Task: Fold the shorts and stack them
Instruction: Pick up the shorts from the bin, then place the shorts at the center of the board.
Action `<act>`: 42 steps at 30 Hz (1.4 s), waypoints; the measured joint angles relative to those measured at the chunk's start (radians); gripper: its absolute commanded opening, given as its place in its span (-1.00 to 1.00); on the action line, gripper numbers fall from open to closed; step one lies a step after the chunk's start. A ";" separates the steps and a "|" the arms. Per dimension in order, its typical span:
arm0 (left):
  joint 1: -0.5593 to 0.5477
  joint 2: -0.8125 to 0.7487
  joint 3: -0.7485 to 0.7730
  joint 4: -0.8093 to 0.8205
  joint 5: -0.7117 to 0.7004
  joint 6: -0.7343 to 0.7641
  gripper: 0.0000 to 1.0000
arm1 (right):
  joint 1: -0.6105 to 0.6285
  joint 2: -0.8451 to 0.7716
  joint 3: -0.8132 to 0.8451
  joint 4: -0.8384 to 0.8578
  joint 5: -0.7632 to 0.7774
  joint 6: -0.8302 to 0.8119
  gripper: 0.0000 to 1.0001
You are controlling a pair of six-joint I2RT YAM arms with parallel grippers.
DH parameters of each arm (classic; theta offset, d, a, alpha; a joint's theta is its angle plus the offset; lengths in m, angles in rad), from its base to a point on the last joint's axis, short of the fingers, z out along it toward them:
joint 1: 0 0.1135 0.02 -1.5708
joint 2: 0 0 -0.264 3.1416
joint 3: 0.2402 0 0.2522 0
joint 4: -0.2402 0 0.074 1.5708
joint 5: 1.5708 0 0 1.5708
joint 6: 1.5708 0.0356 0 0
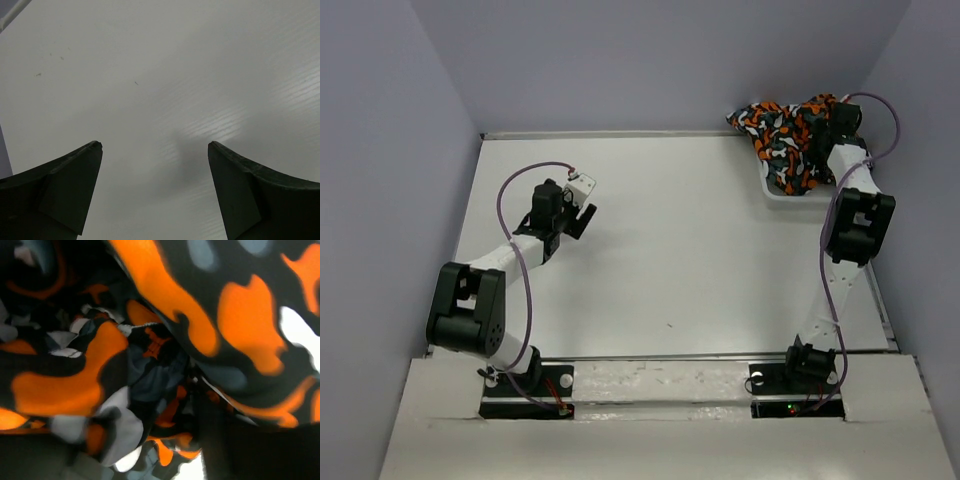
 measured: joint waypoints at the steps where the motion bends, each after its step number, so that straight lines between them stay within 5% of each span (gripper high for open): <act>1: 0.000 0.000 0.000 0.000 0.000 -0.008 0.98 | 0.000 0.010 0.014 -0.005 -0.017 -0.007 -0.99; 12: 0.022 -0.151 -0.023 0.019 0.147 -0.122 0.98 | 0.104 -0.148 0.070 -0.051 -0.045 -0.111 -0.99; 17: 0.081 -0.172 -0.002 0.051 0.212 -0.271 0.98 | 0.418 -0.336 0.138 0.016 -0.055 -0.186 -0.99; 25: 0.269 -0.166 0.061 0.053 0.232 -0.456 0.98 | 0.848 -0.313 0.291 0.164 -0.330 -0.082 -0.99; 30: 0.328 -0.168 0.070 0.052 0.172 -0.457 0.98 | 0.846 -0.257 0.267 0.222 -0.396 0.056 -0.99; 34: 0.362 -0.175 0.070 0.052 0.129 -0.389 0.98 | 0.815 -0.258 0.093 0.242 -0.333 0.105 -0.99; 42: 0.371 -0.187 0.065 0.074 0.122 -0.197 0.98 | 0.803 -0.208 -0.114 0.094 -0.216 0.170 -0.99</act>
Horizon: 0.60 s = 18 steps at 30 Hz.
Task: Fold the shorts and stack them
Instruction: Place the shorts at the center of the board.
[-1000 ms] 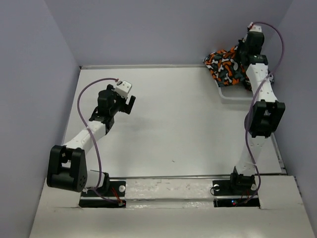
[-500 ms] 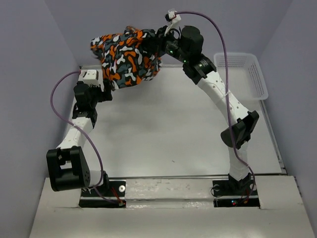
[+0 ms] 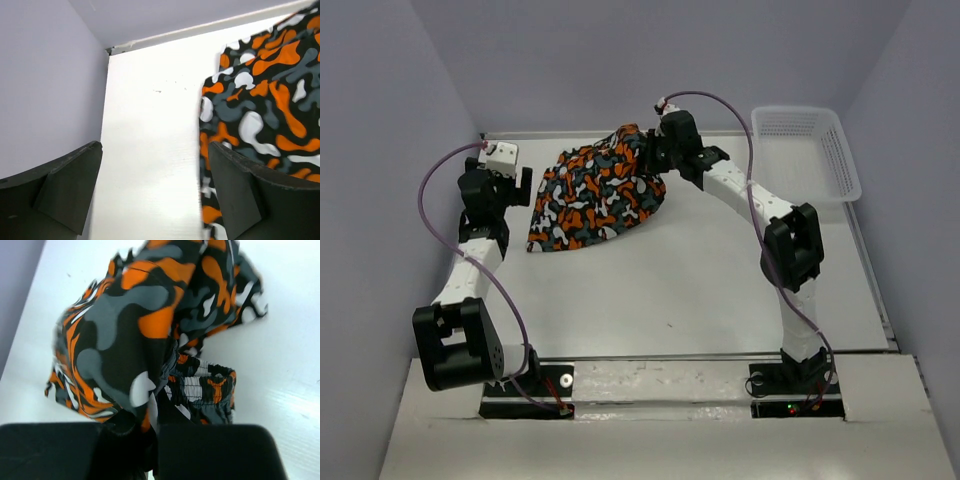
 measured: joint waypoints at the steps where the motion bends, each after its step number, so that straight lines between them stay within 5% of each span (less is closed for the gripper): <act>1: 0.000 0.001 0.000 0.000 0.021 0.042 0.98 | 0.001 0.013 0.000 -0.011 0.001 0.008 -0.99; 5: -0.011 0.004 0.000 -0.077 0.156 0.285 0.95 | 0.000 0.076 0.001 -0.037 0.001 0.060 -0.99; 10: -0.050 0.008 -0.008 -0.372 0.300 0.726 0.92 | -0.020 0.175 0.025 -0.068 -0.027 0.148 -0.99; 14: -0.051 0.025 -0.062 -0.554 0.293 0.988 0.96 | -0.045 0.209 0.032 -0.101 -0.028 0.179 -0.95; 18: -0.051 0.131 -0.073 -0.600 0.230 1.091 0.98 | -0.059 0.210 0.046 -0.116 -0.031 0.179 -0.87</act>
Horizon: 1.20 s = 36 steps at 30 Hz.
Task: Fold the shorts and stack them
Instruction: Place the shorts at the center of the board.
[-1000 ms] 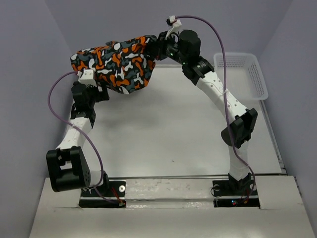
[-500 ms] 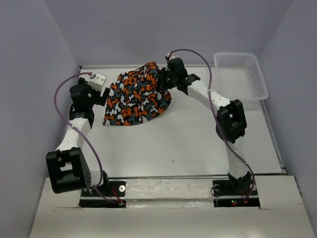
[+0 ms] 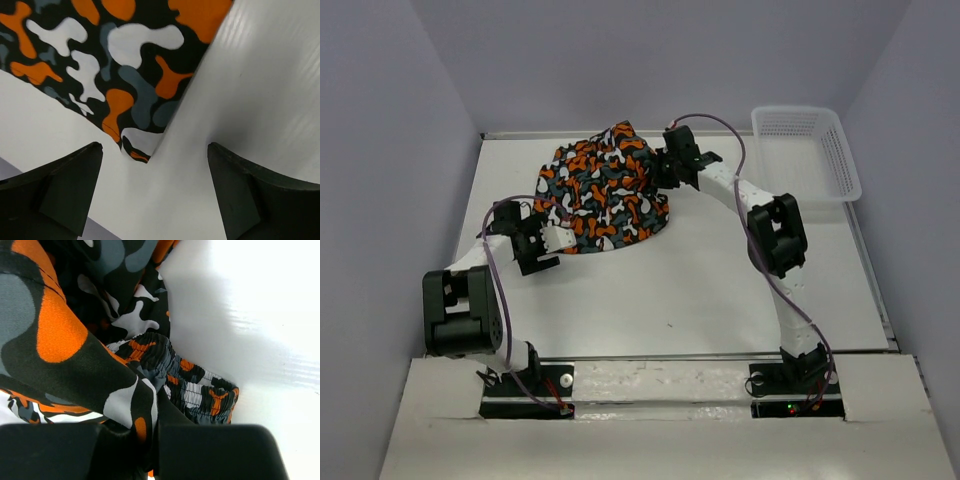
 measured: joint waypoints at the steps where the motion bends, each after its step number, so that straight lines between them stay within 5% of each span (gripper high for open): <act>1: 0.000 0.026 0.000 0.003 -0.019 0.016 0.98 | -0.002 0.000 0.004 0.000 -0.002 -0.003 -0.85; 8: -0.007 0.093 0.013 0.114 -0.090 0.110 0.86 | -0.001 0.000 0.009 -0.008 -0.012 -0.050 -0.80; 11: -0.021 0.117 0.015 0.167 -0.105 0.119 0.25 | 0.000 -0.008 -0.002 -0.008 -0.011 -0.069 -0.80; 13: -0.035 0.139 0.014 0.184 -0.109 0.126 -0.81 | 0.000 -0.021 -0.019 -0.009 -0.011 -0.077 -0.80; 14: -0.041 0.148 0.013 0.183 -0.108 0.134 -1.00 | 0.000 -0.028 -0.028 -0.010 -0.011 -0.079 -0.81; 20: -0.075 0.168 0.035 0.155 -0.063 0.021 -1.00 | -0.027 -0.110 -0.100 -0.063 0.027 -0.095 -0.95; 25: -0.097 0.139 0.108 0.129 0.011 -0.138 -1.00 | -0.066 -0.249 -0.127 -0.190 0.224 -0.160 -0.96; 26: -0.109 0.122 0.115 0.130 0.031 -0.168 -1.00 | -0.070 -0.268 -0.113 -0.209 0.249 -0.169 -0.86; 27: -0.122 0.109 0.118 0.130 0.045 -0.192 -1.00 | -0.068 -0.273 -0.077 -0.237 0.275 -0.190 -0.38; 29: -0.141 0.099 0.118 0.131 0.061 -0.227 -1.00 | -0.046 -0.243 0.042 -0.279 0.293 -0.222 0.25; 30: -0.148 0.099 0.117 0.130 0.066 -0.243 -1.00 | -0.035 -0.217 0.101 -0.291 0.288 -0.230 0.95; 33: -0.148 0.099 0.101 0.129 0.066 -0.275 -1.00 | 0.011 -0.084 0.278 -0.301 0.187 -0.229 1.00; 36: -0.147 0.099 0.089 0.120 0.062 -0.290 -1.00 | 0.041 -0.025 0.225 -0.322 0.109 -0.220 1.00</act>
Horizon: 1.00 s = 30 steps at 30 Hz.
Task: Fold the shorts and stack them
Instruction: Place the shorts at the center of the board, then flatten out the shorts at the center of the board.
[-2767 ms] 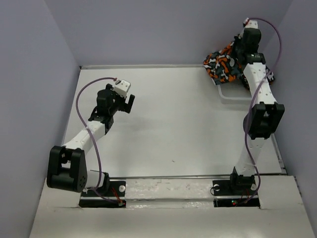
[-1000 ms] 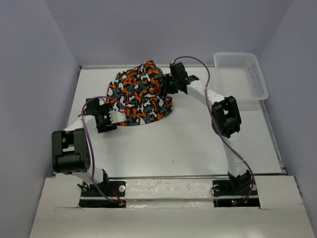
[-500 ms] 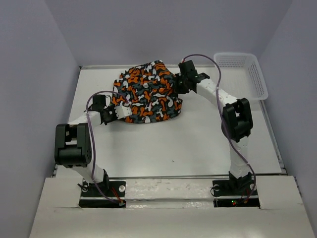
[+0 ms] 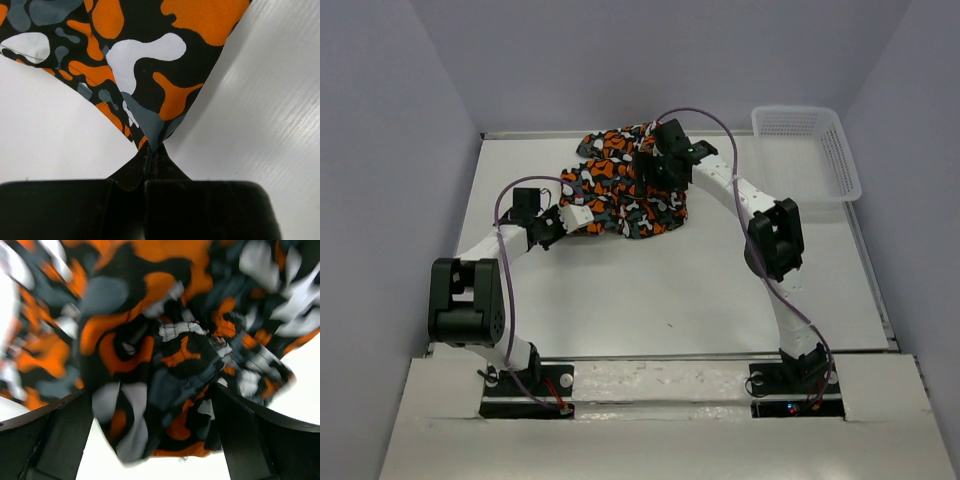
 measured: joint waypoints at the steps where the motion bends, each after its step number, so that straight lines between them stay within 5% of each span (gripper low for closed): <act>1: 0.000 0.000 -0.002 -0.005 -0.002 -0.005 -1.00 | 0.005 0.004 -0.031 -0.013 -0.008 0.001 1.00; 7: 0.000 0.000 -0.002 -0.013 -0.003 -0.024 -1.00 | -0.039 -0.086 -0.243 -0.046 -0.046 0.046 1.00; 11: 0.000 0.000 -0.002 -0.014 -0.004 -0.031 -1.00 | -0.137 -0.315 -0.407 0.010 -0.082 0.119 0.98; 15: 0.000 0.000 -0.002 -0.014 -0.015 -0.035 -1.00 | -0.234 -0.522 -0.618 0.111 -0.100 0.208 0.56; 17: 0.000 0.000 -0.002 -0.014 -0.019 -0.036 -1.00 | -0.274 -0.571 -0.710 0.131 -0.097 0.261 0.56; 21: 0.000 0.000 -0.002 -0.019 -0.024 -0.038 -1.00 | -0.285 -0.565 -0.864 0.174 -0.084 0.344 0.56; 30: 0.000 0.000 -0.002 -0.021 -0.024 -0.042 -1.00 | -0.274 -0.377 -0.922 0.342 -0.172 0.530 0.54</act>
